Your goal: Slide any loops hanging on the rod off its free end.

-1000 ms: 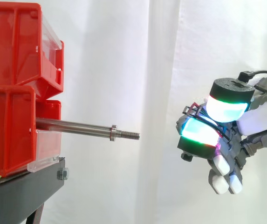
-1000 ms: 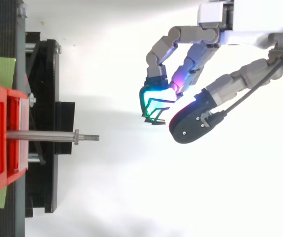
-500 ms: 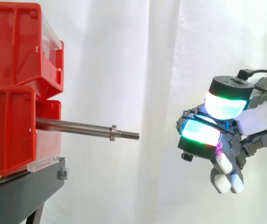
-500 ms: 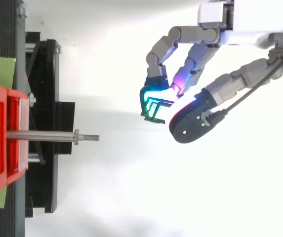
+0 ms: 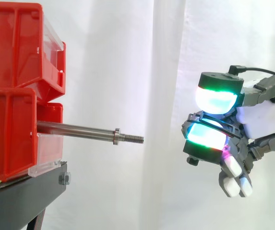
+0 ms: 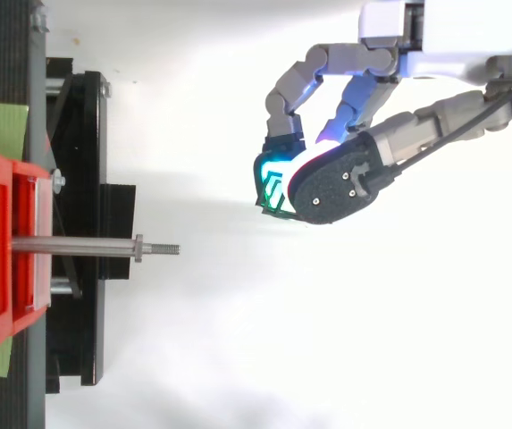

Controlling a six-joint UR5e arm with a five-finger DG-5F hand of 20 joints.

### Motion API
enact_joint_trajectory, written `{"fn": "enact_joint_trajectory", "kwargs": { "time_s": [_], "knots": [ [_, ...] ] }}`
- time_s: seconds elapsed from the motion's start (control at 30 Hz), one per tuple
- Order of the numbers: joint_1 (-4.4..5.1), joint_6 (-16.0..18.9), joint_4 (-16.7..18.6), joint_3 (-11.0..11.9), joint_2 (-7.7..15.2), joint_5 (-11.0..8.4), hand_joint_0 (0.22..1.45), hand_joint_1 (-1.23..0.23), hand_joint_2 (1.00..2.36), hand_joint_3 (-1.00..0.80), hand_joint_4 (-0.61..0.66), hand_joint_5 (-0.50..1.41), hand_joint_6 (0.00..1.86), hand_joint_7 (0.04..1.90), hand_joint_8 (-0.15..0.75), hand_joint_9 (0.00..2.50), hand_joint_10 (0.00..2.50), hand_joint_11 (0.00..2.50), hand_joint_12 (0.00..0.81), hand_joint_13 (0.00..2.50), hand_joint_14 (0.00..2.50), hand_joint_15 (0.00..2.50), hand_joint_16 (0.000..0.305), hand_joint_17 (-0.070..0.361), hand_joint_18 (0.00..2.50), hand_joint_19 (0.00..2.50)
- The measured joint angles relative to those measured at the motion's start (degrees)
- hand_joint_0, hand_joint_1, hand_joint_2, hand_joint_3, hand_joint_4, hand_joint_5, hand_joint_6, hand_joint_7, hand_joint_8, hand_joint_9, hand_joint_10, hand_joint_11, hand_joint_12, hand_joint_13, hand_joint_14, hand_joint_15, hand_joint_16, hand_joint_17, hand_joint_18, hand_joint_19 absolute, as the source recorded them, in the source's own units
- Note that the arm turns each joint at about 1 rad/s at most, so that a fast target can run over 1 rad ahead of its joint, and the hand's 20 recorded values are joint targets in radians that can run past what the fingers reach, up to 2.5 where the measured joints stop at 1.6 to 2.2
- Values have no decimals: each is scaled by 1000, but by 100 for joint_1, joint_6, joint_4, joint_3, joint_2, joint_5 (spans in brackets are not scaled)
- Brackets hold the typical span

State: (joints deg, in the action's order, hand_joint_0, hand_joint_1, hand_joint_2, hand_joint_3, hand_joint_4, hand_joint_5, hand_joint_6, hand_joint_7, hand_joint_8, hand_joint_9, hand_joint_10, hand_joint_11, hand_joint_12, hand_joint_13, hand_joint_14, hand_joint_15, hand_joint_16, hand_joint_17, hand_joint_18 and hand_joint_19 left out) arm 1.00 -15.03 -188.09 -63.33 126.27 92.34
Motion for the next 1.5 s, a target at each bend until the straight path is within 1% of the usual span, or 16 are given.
{"fn": "enact_joint_trajectory", "kwargs": {
  "time_s": [0.13, 0.33, 0.7, 0.8, 0.97, 1.17, 1.37, 1.5],
  "knots": [
    [-2, 0, 0, 1, 0, -4, 590, -613, 1011, -377, 108, -152, 836, 1079, 290, 1031, 13, 407, 274, 949, 9, 228, 40, 91, 892, 434],
    [-3, 0, 0, 3, 1, -5, 591, -685, 1013, -353, 116, -156, 849, 1057, 292, 1025, 13, 401, 273, 945, 9, 237, 40, 91, 893, 438],
    [-4, 0, 0, 1, 0, -5, 608, -749, 1008, -408, 99, -164, 860, 1016, 287, 1008, 15, 408, 269, 943, 9, 233, 40, 89, 893, 435],
    [-3, 0, 0, 2, 1, -5, 611, -766, 1004, -444, 114, -166, 862, 1004, 283, 1007, 14, 408, 267, 943, 9, 237, 40, 89, 895, 434],
    [-5, 0, 0, 3, 2, -3, 587, -723, 1000, -500, 126, -163, 859, 981, 282, 1012, 15, 410, 267, 949, 9, 234, 40, 90, 898, 432],
    [-4, 0, 0, 4, 2, 1, 563, -649, 1000, -500, 135, -159, 853, 1003, 289, 1028, 14, 410, 271, 960, 9, 242, 41, 91, 905, 446],
    [-5, 0, 0, 1, 3, 3, 540, -651, 1000, -500, 142, -157, 854, 982, 294, 1037, 15, 397, 279, 968, 9, 236, 42, 95, 919, 446],
    [-8, 0, 0, 3, 2, 4, 548, -645, 1000, -500, 140, -154, 848, 992, 293, 1035, 15, 399, 273, 970, 9, 241, 42, 94, 921, 443]
  ]
}}
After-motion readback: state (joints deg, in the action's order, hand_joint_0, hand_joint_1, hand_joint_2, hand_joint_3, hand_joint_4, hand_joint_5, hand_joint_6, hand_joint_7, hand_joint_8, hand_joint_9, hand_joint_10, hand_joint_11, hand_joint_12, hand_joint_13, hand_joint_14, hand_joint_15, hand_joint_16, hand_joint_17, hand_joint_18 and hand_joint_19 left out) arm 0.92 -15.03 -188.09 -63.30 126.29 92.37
